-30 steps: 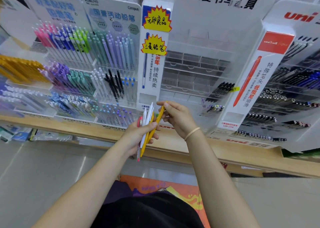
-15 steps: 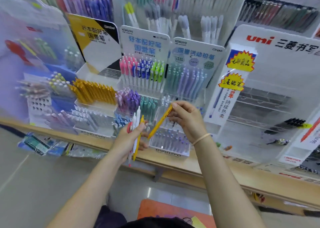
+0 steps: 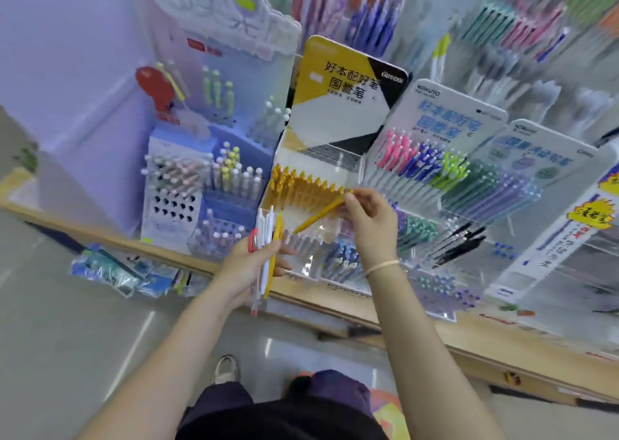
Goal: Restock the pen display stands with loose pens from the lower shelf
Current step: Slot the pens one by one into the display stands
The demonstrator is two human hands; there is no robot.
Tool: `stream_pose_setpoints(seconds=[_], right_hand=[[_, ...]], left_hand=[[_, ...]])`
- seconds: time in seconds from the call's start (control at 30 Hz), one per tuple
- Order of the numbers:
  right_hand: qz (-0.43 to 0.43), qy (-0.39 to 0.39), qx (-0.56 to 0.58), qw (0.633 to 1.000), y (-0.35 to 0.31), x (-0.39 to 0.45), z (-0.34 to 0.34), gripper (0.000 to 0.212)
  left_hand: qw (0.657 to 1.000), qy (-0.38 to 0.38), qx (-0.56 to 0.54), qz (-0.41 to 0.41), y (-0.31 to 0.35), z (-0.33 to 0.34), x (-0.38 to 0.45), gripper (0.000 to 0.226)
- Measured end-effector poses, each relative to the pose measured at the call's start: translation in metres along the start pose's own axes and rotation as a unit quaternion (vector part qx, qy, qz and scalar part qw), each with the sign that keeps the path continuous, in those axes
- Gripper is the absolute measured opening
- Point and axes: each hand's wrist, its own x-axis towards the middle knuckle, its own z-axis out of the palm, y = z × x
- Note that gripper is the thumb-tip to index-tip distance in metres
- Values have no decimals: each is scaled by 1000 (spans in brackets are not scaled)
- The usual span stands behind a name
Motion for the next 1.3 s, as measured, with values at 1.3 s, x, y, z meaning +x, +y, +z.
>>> stream_pose_setpoints(seconds=[1.3], right_hand=[[-57,-64,-258,962,22,24,85,13]], left_hand=[[993,-96,-49,-46,41,-47,17,29]])
